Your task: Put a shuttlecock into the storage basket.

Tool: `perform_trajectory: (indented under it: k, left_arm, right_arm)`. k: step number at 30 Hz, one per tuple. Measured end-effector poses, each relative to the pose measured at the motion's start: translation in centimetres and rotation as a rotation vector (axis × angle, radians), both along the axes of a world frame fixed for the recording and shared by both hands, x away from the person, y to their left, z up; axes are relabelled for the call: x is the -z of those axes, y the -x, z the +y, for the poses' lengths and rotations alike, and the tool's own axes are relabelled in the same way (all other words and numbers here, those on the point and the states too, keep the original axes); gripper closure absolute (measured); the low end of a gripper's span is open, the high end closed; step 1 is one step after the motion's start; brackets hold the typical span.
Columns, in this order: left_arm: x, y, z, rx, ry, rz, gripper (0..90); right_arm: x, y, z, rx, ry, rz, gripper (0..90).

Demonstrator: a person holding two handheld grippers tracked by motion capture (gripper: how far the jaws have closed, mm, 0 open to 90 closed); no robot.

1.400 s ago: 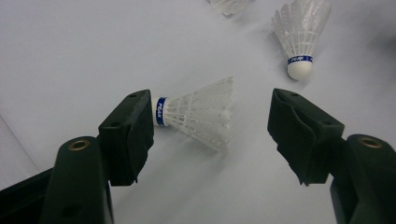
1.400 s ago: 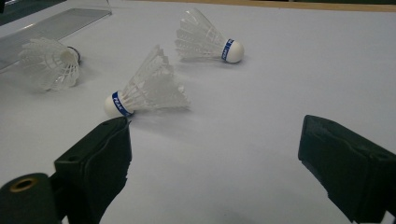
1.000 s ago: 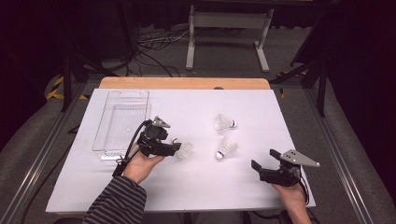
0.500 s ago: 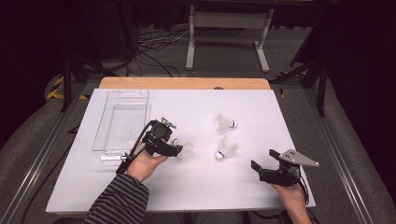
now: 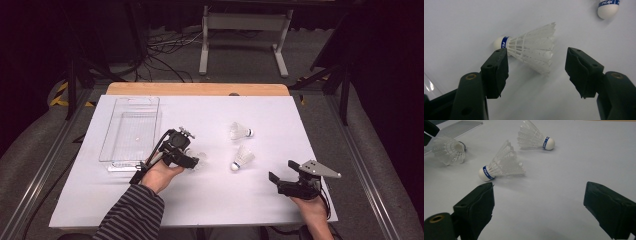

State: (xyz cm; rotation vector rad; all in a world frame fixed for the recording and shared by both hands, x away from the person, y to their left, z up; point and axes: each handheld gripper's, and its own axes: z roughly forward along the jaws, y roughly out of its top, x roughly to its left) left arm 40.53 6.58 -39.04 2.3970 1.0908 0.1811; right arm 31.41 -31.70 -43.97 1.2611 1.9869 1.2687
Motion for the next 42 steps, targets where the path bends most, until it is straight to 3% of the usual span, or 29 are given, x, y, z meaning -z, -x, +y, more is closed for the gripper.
perform_trajectory:
  k: [5, 16, 42]
  left_arm:
    - [0.4, -0.4, -0.2, -0.013, -0.016, 0.018, 37.9]
    - [1.1, -0.5, -0.7, 0.002, -0.066, 0.013, 45.9]
    - [1.1, -0.6, -0.1, 0.027, -0.042, 0.061, 81.8]
  right_arm:
    - [0.0, 0.0, 0.0, 0.0, -0.001, 0.001, 10.6]
    - [0.0, 0.0, 0.0, -0.002, 0.0, 0.002, 10.6]
    - [0.0, 0.0, 0.1, -0.009, -0.001, 0.001, 10.4]
